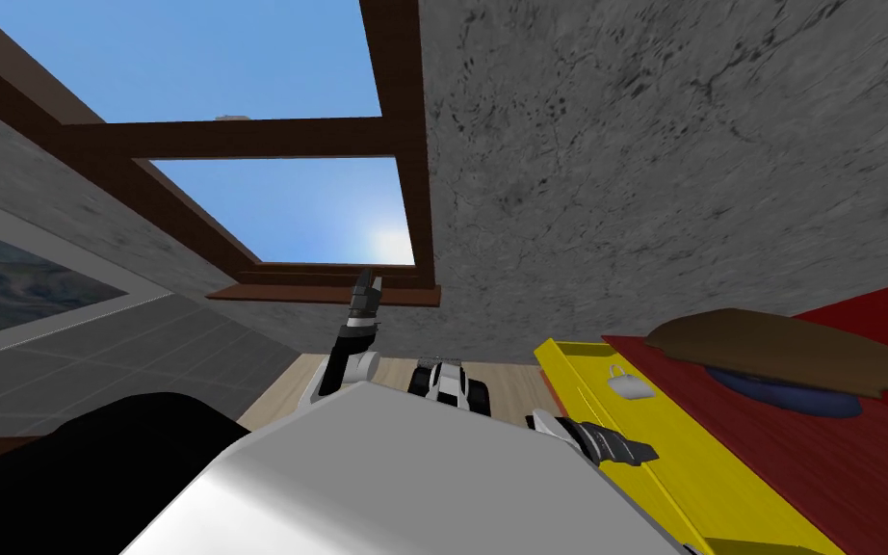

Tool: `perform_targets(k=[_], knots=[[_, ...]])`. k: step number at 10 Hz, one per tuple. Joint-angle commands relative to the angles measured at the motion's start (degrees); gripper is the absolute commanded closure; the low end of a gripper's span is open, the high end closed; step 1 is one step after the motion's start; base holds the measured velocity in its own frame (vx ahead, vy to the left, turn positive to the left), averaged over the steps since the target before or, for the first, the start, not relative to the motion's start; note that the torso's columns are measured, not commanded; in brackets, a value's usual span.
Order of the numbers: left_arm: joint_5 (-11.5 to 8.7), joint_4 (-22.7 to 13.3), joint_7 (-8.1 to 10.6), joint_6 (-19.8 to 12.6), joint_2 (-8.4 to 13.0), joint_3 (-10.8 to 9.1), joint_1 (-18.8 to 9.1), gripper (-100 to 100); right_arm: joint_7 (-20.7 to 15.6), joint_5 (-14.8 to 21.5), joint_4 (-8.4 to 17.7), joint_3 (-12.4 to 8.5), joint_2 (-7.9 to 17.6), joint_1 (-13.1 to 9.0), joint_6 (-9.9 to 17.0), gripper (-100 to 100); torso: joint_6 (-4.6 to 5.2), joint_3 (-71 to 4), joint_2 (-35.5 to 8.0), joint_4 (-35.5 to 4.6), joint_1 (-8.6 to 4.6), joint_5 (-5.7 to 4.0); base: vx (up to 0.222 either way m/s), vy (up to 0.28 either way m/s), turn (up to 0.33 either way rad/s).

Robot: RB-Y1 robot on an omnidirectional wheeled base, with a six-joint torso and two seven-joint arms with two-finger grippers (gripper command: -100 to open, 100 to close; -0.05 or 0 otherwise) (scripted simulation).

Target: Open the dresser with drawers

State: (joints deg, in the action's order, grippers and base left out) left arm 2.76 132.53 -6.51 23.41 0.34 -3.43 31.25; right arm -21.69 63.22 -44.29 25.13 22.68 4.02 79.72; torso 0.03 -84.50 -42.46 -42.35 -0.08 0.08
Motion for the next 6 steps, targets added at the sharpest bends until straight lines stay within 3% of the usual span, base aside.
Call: perform_targets(k=[1,5,6], knots=[[0.00,0.00,0.00,0.00,0.01,-0.01,0.00,0,-2.41,-1.13,-1.55,-0.85,1.64,-0.67,-1.45,-100,0.00,-0.06,0.13,0.03,-0.17,-0.06,-0.043,0.026,-0.006],[0.00,0.00,0.00,0.00,0.01,-0.01,0.00,0,-7.42,-4.15,-3.78,-3.07,5.80,-3.22,-5.63,-100,-0.02,-0.03,-0.05,-0.08,0.53,0.30,-0.062,0.054,-0.018],[0.00,0.00,0.00,0.00,0.01,-0.01,0.00,0,-7.42,-4.15,-3.78,-3.07,5.80,-3.22,-5.63,-100,0.02,0.01,-0.17,-0.15,0.72,0.47,-0.045,0.057,-0.003]])
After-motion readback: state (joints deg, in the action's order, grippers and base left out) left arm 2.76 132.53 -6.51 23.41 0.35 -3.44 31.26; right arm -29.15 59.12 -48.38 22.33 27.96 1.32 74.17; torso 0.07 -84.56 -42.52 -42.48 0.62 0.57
